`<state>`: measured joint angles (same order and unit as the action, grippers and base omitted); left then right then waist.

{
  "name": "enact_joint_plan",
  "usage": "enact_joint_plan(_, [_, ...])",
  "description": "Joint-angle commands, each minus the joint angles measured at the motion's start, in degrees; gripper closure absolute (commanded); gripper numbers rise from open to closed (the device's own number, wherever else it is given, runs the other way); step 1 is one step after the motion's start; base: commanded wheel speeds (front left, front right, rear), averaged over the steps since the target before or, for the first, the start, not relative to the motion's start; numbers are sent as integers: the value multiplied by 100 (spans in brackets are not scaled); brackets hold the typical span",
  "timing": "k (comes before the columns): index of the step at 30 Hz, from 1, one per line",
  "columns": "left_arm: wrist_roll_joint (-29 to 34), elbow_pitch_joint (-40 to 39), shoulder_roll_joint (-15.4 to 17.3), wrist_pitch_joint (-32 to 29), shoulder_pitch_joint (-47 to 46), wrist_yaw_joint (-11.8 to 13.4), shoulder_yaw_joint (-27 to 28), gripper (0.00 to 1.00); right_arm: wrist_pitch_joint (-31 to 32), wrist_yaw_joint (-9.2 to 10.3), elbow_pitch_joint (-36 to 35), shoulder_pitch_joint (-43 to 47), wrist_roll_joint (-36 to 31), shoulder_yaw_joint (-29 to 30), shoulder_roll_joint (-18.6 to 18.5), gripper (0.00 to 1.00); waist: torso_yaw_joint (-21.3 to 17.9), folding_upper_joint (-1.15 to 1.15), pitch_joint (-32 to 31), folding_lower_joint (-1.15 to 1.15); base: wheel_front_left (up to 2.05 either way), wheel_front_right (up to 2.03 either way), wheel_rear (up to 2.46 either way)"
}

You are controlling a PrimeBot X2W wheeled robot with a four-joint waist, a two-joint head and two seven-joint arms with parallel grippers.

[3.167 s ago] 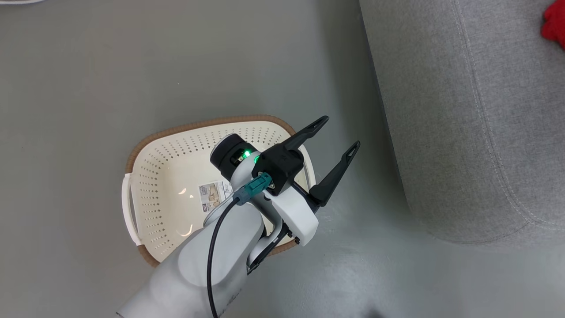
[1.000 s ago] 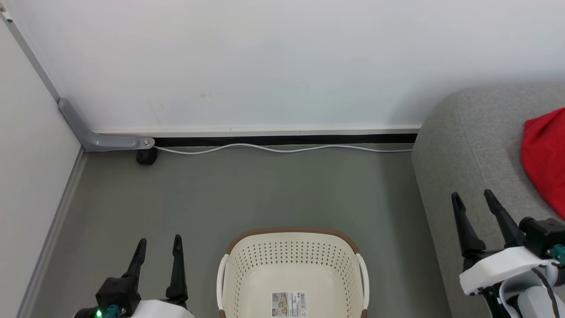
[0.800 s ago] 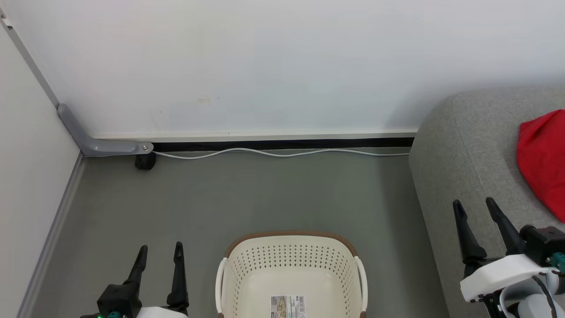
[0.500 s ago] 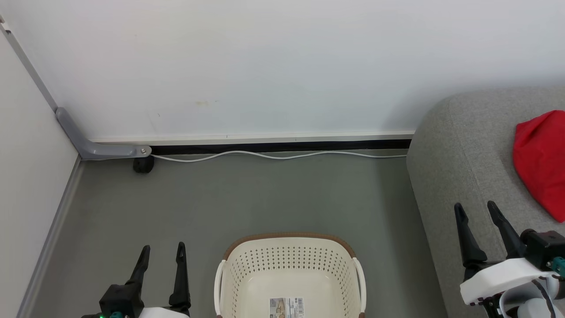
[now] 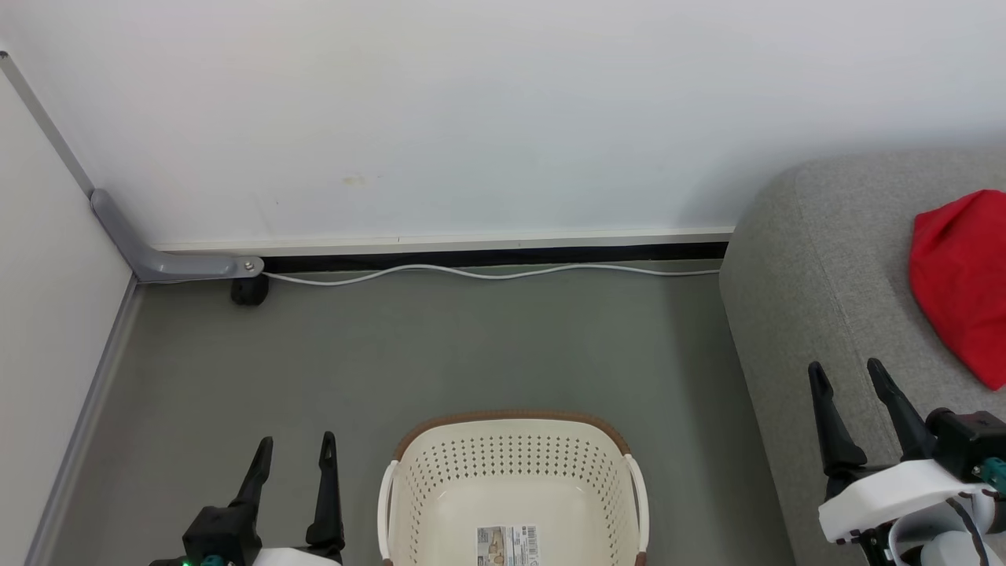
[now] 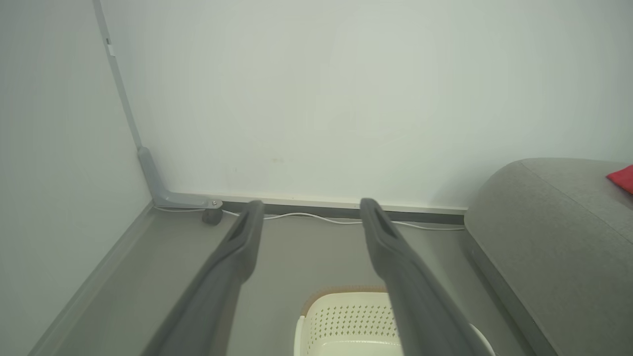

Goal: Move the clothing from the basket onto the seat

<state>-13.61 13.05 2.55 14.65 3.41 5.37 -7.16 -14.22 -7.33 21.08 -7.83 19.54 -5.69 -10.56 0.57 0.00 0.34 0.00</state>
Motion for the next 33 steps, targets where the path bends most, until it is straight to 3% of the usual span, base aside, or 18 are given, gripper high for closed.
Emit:
enact_joint_plan(1, [11, -152, 32, 35, -76, 24, 158, 0, -78, -16, -127, -101, -38, -87, -68, 0, -6, 0, 3, 0, 0, 0, 0])
enact_joint_plan(15, [-120, -159, 32, 35, -128, -56, 101, 0, -78, -16, -82, -135, -29, -93, -68, 0, -41, 0, 6, 0, 0, 0, 0])
enact_joint_plan(16, [-82, 17, -1, -1, 1, -29, -60, 100, 3, 0, 36, 4, 3, -3, 7, 100, -40, 0, 6, 0, 0, 0, 0])
enact_joint_plan(26, [-498, 259, -21, -106, 19, -93, -14, 100, 128, -1, 202, 188, 386, 25, 172, 100, -42, 0, -7, 13, 0, 0, 0])
enact_joint_plan(33, [-1004, 257, -9, -233, -52, -173, 68, 100, 256, -2, 142, 187, 851, 103, 212, 100, -43, 0, 3, 0, 0, 0, 0])
